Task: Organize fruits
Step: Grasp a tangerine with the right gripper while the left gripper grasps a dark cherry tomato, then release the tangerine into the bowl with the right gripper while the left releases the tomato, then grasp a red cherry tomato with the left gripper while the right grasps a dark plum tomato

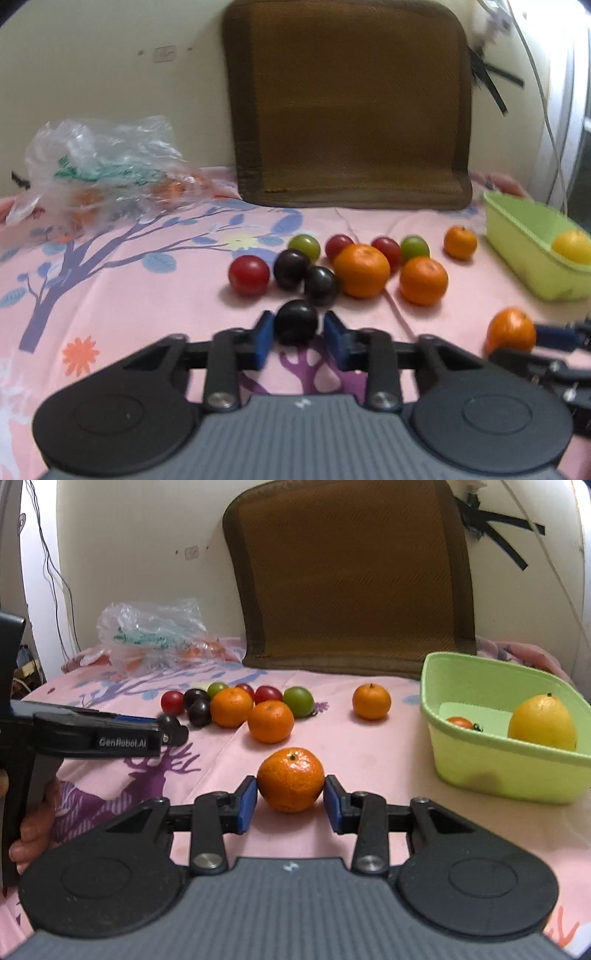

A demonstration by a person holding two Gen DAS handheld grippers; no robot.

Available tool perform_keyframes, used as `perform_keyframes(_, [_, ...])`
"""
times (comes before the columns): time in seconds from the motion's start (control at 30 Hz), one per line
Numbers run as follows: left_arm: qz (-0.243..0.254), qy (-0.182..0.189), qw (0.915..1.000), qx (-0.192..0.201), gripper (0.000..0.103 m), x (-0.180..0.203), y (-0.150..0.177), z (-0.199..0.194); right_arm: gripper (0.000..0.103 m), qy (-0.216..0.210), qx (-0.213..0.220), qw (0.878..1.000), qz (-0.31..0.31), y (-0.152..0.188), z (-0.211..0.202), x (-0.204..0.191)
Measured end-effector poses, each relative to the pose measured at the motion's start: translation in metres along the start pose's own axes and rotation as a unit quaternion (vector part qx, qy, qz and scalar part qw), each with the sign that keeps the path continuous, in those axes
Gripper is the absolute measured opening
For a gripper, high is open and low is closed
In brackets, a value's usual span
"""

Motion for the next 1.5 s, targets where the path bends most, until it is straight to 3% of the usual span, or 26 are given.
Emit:
perform_keyframes(0.13, [-0.028, 0.020, 0.9994, 0.005, 0.027, -0.009, 0.000, -0.004, 0.041, -0.010, 0.004, 1.000, 0.006, 0.002, -0.003, 0.001])
perform_keyframes(0.3, [-0.032, 0.065, 0.9969, 0.031, 0.027, 0.011, -0.016, -0.023, 0.041, -0.023, 0.057, 0.998, 0.015, -0.001, -0.026, 0.010])
perform_keyframes(0.4, [-0.019, 0.101, 0.9929, 0.060, 0.027, 0.041, -0.040, -0.033, 0.041, 0.004, 0.096, 0.995, -0.001, -0.014, -0.045, 0.028])
perform_keyframes(0.53, [0.007, 0.146, 0.9872, 0.063, 0.027, 0.101, -0.070, -0.027, 0.042, 0.075, 0.131, 0.988, 0.010, -0.035, -0.063, 0.079])
perform_keyframes(0.67, [0.055, 0.169, 0.9816, 0.068, 0.027, 0.170, -0.082, -0.012, 0.042, 0.139, 0.140, 0.980, 0.010, -0.041, -0.068, 0.124])
perform_keyframes(0.8, [0.077, 0.180, 0.9797, 0.042, 0.027, 0.219, -0.084, 0.012, 0.042, 0.135, 0.144, 0.979, 0.059, -0.036, -0.069, 0.161])
perform_keyframes(0.93, [0.078, 0.175, 0.9810, 0.028, 0.029, 0.237, -0.085, 0.031, 0.043, 0.115, 0.129, 0.980, 0.102, -0.035, -0.064, 0.180])
perform_keyframes(1.0, [0.076, 0.174, 0.9817, 0.020, 0.030, 0.238, -0.084, 0.037, 0.043, 0.120, 0.126, 0.979, 0.110, -0.033, -0.063, 0.180])
perform_keyframes(1.07, [0.066, 0.170, 0.9831, 0.014, 0.044, 0.236, -0.084, 0.041, 0.043, 0.114, 0.124, 0.978, 0.121, -0.032, -0.063, 0.185])
perform_keyframes(1.13, [0.054, 0.170, 0.9838, 0.015, 0.051, 0.229, -0.085, 0.040, 0.044, 0.116, 0.131, 0.977, 0.125, -0.032, -0.065, 0.188])
perform_keyframes(1.27, [0.028, 0.170, 0.9845, 0.029, 0.051, 0.203, -0.092, 0.021, 0.047, 0.124, 0.145, 0.973, 0.130, -0.030, -0.072, 0.189])
perform_keyframes(1.37, [0.003, 0.153, 0.9867, 0.054, 0.051, 0.159, -0.096, 0.000, 0.046, 0.126, 0.164, 0.969, 0.136, -0.028, -0.079, 0.191])
perform_keyframes(1.5, [-0.049, 0.095, 0.9916, 0.073, 0.051, 0.069, -0.090, -0.020, 0.046, 0.138, 0.203, 0.960, 0.133, -0.025, -0.093, 0.186])
Point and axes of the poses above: each gripper's, at about its wrist camera, not at the fingertips, and z roughly the way its jaws point, x to its right, y to its underside, the point moved 2 cm from there along z, roughly the way its jaws point, and after that the axes turned 10 degrees about -y, right-handed, at the moved point
